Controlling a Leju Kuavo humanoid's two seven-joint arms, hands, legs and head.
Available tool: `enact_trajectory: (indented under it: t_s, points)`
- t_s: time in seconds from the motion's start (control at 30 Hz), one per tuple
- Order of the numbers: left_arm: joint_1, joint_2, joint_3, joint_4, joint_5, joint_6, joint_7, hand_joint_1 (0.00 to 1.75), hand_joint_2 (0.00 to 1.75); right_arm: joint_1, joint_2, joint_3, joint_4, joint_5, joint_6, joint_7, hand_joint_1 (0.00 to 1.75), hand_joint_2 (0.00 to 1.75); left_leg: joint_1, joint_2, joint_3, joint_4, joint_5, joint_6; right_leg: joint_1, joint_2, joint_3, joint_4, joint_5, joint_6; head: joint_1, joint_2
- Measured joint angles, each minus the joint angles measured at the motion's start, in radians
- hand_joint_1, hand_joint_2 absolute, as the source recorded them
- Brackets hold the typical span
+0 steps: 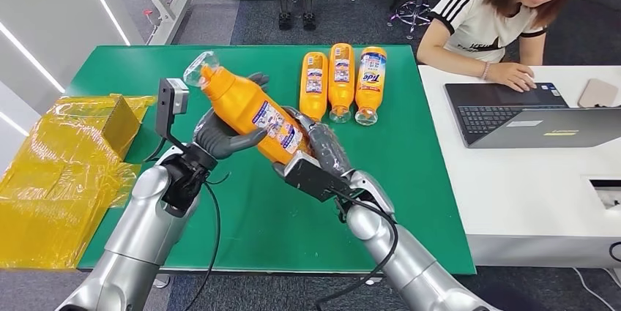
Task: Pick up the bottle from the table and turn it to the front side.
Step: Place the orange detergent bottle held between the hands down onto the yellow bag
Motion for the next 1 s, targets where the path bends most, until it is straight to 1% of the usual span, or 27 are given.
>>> enact_trajectory:
  t_s: [0.27,0.47,0.5,0.6,0.63,0.77,1.0]
  points:
    - [-0.011,-0.003,-0.003,0.0,0.18,-0.068,0.085,0.0,1.75,0.019,-0.005,-0.008,0.015,0.037,-0.039,0.01,1.74,1.75,0.0,0.001,0.0,0.0,0.0,0.0,0.0,0.001,-0.001,0.0,0.0,0.0,0.0,0.0]
    - [-0.02,-0.012,-0.02,-0.012,0.208,-0.066,0.092,0.0,1.75,0.038,-0.008,-0.026,0.021,0.056,-0.065,0.015,1.73,1.75,0.0,0.001,-0.001,0.0,0.0,0.0,0.0,0.001,-0.001,0.0,0.0,0.0,0.0,0.0]
    - [-0.02,-0.013,-0.026,-0.014,0.201,-0.061,0.087,0.38,1.75,0.042,-0.009,-0.029,0.021,0.057,-0.067,0.015,1.72,1.75,0.0,0.001,-0.001,0.0,0.0,0.0,0.0,0.001,-0.001,0.0,0.0,0.0,0.0,0.0]
    - [-0.02,-0.014,-0.05,-0.022,0.148,-0.029,0.046,1.69,1.75,0.055,-0.013,-0.039,0.017,0.06,-0.068,0.015,1.73,1.75,0.0,0.001,-0.001,0.0,0.0,0.0,0.0,0.001,-0.001,0.0,0.0,0.0,0.0,0.0]
    - [-0.02,-0.015,-0.059,-0.026,0.126,-0.014,0.029,1.75,1.75,0.06,-0.013,-0.043,0.015,0.061,-0.068,0.015,1.74,1.75,0.0,0.0,-0.001,0.0,0.0,0.0,0.0,0.001,-0.001,0.0,0.0,0.0,0.0,0.0]
    - [-0.019,-0.017,-0.088,-0.044,0.062,0.035,-0.011,1.75,1.75,0.071,-0.015,-0.052,0.005,0.064,-0.068,0.014,1.73,1.75,0.0,0.001,-0.001,0.0,0.0,0.0,0.0,0.001,-0.001,0.0,0.0,0.0,0.0,0.0]
    - [-0.016,-0.018,-0.106,-0.06,0.033,0.056,-0.031,1.75,1.75,0.079,-0.02,-0.06,-0.008,0.065,-0.067,0.011,1.73,1.75,0.0,0.001,-0.001,0.0,0.0,0.0,0.0,0.001,-0.001,0.0,0.0,0.0,0.0,0.0]
